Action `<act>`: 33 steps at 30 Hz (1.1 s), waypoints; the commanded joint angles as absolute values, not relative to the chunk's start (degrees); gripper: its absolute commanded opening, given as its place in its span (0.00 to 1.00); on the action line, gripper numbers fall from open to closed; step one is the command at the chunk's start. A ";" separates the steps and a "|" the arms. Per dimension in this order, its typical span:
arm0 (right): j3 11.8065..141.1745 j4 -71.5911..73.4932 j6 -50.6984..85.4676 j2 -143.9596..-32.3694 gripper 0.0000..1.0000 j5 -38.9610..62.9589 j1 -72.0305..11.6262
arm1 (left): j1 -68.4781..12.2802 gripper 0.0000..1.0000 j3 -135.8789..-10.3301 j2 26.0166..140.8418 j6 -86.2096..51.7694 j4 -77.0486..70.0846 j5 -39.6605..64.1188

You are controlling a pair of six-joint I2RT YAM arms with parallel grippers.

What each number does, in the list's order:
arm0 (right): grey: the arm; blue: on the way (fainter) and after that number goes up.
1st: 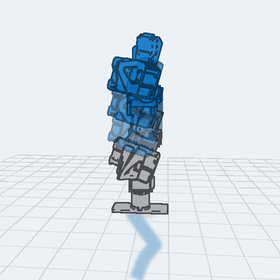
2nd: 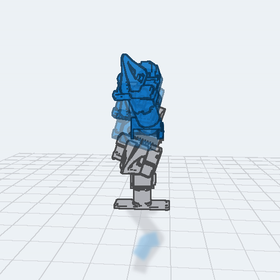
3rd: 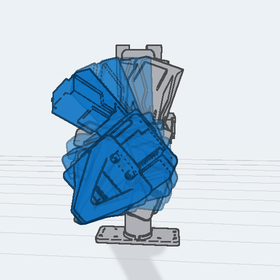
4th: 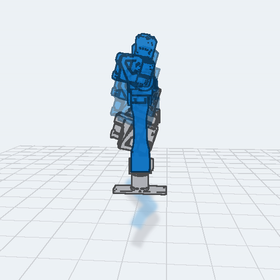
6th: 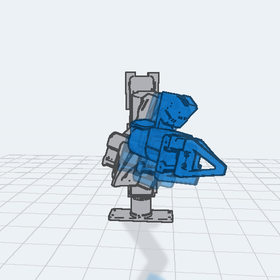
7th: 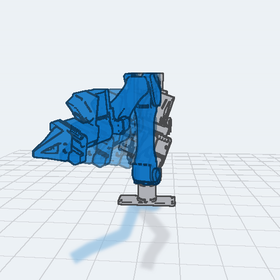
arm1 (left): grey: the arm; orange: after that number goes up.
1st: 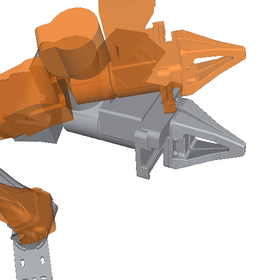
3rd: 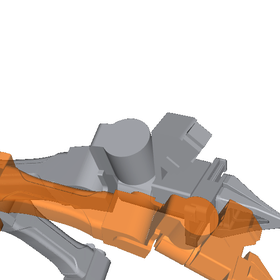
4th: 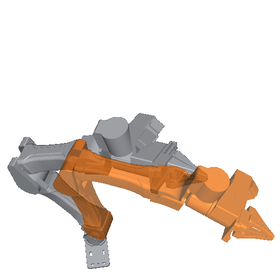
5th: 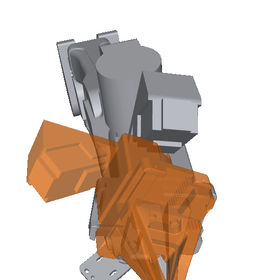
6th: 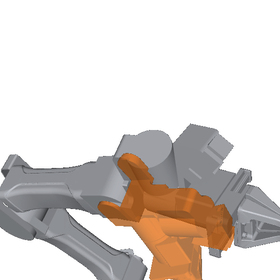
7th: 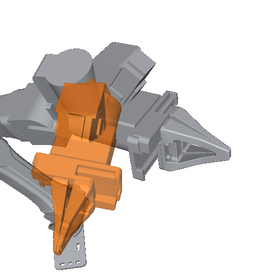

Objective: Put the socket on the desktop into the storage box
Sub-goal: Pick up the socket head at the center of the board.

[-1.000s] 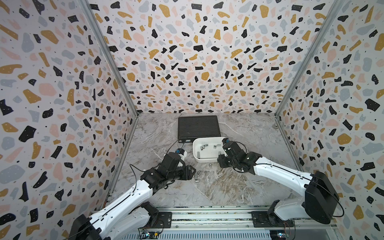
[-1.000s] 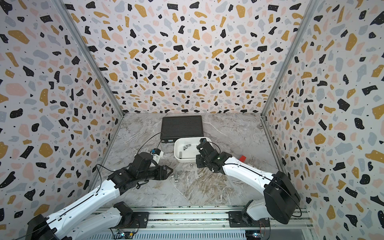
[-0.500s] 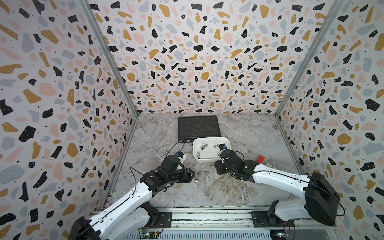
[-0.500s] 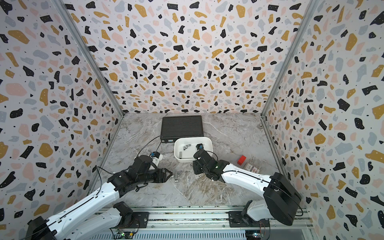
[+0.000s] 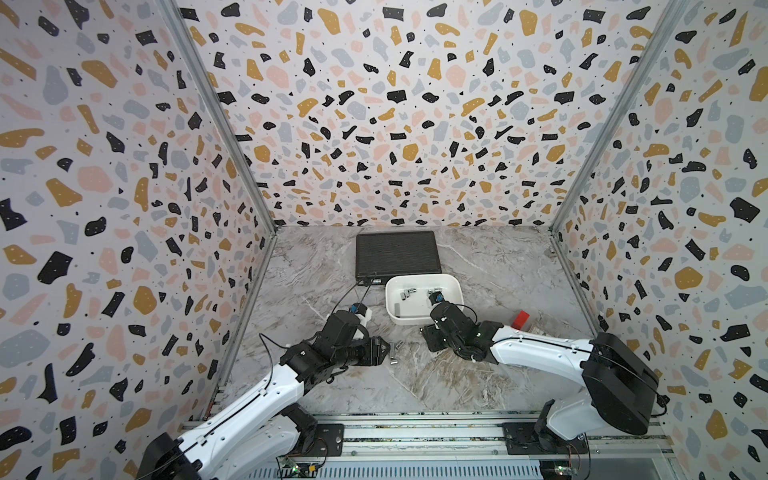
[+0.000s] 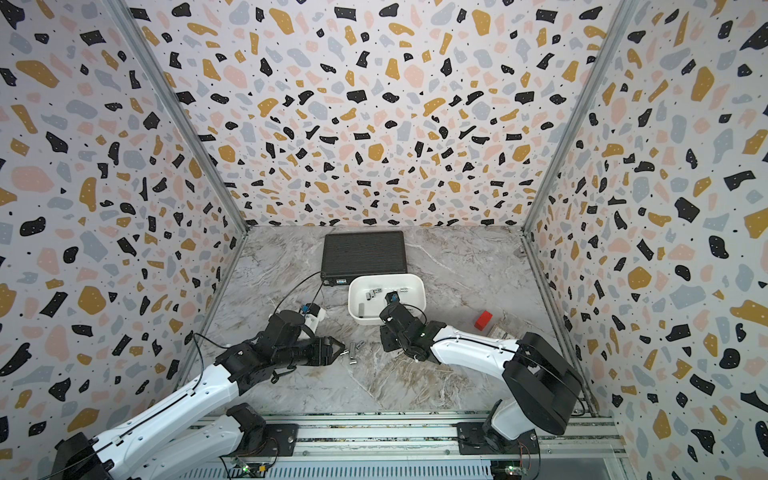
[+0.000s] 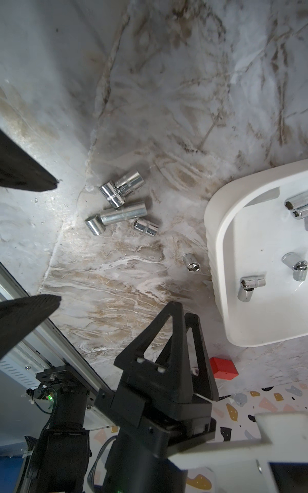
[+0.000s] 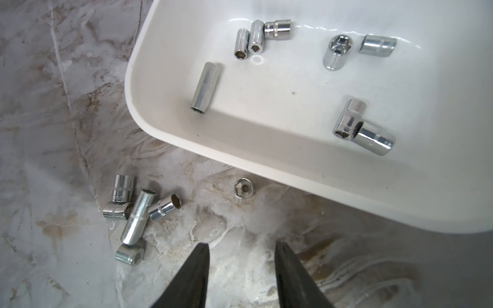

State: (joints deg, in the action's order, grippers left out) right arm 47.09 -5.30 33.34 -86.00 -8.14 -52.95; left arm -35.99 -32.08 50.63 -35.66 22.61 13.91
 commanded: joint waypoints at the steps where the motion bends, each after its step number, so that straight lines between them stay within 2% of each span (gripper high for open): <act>1: 49.63 -4.41 32.72 -87.00 0.45 -7.56 -53.36 | -35.60 0.65 -31.55 50.49 -35.88 21.86 12.77; 33: 57.43 -7.51 34.46 -99.20 0.45 -11.74 -53.50 | -35.64 0.64 -30.32 49.19 -36.81 21.90 11.70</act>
